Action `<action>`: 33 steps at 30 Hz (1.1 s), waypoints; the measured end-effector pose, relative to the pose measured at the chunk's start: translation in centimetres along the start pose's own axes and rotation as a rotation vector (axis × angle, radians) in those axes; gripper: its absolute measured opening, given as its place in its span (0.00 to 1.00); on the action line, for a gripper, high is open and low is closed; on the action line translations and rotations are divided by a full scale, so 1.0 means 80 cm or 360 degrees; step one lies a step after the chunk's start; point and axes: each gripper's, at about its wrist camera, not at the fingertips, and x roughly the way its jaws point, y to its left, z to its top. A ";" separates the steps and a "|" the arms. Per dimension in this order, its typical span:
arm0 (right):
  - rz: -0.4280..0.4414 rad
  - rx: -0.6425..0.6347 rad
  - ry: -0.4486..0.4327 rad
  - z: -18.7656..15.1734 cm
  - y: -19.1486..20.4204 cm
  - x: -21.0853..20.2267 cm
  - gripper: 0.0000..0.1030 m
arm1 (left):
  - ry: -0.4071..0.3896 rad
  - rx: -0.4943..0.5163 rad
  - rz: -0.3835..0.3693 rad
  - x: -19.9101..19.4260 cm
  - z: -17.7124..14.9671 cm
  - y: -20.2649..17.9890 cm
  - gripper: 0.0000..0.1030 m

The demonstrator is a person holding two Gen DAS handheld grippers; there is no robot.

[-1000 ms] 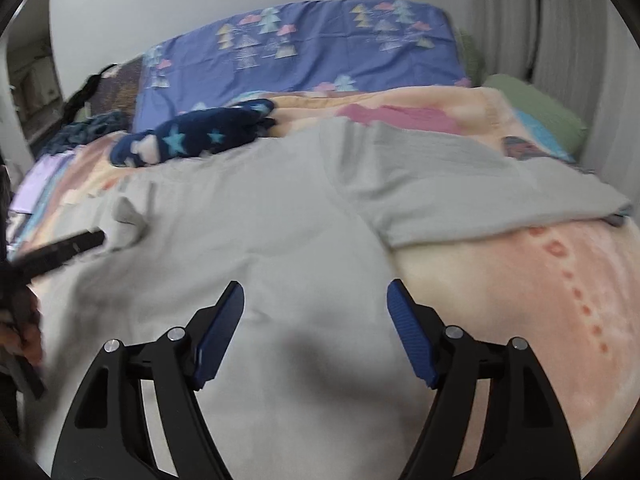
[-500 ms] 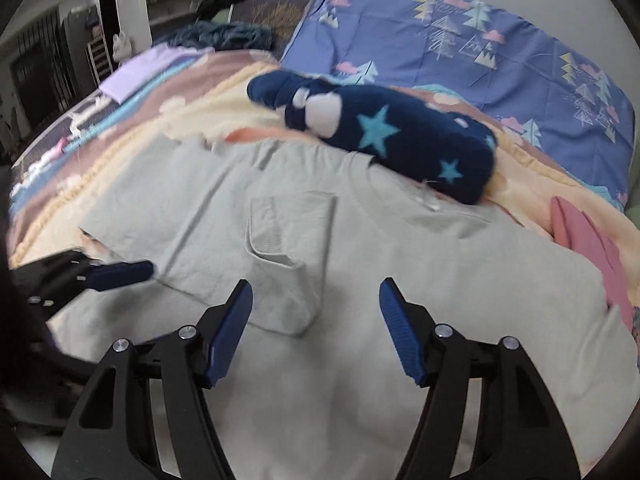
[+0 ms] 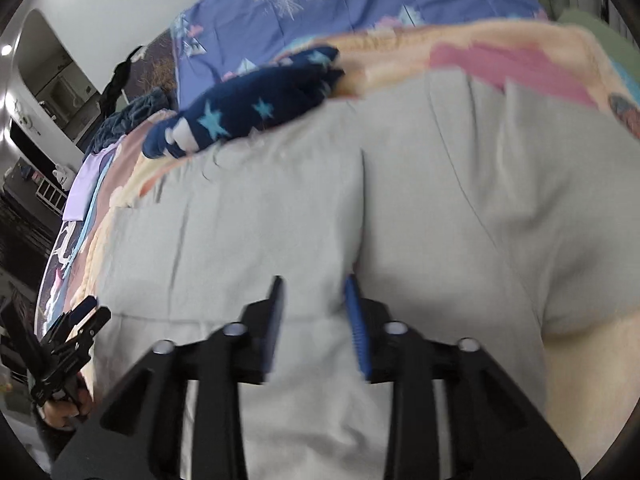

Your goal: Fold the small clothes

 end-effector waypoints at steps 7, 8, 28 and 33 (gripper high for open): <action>-0.0079 -0.0071 0.0000 0.035 -0.003 0.037 0.42 | 0.0022 -0.0022 0.0108 -0.007 -0.009 0.024 0.75; -0.0088 -0.0068 -0.0001 0.040 -0.001 0.045 0.42 | 0.0026 -0.0042 0.0128 -0.007 -0.010 0.031 0.75; -0.0401 -0.0014 -0.0307 0.037 -0.033 -0.009 0.25 | 0.0064 -0.0408 -0.0146 0.026 0.022 0.083 0.76; -0.0224 -0.0209 -0.0357 0.022 0.003 -0.027 0.31 | 0.0139 -0.0536 -0.0319 0.074 0.045 0.081 0.70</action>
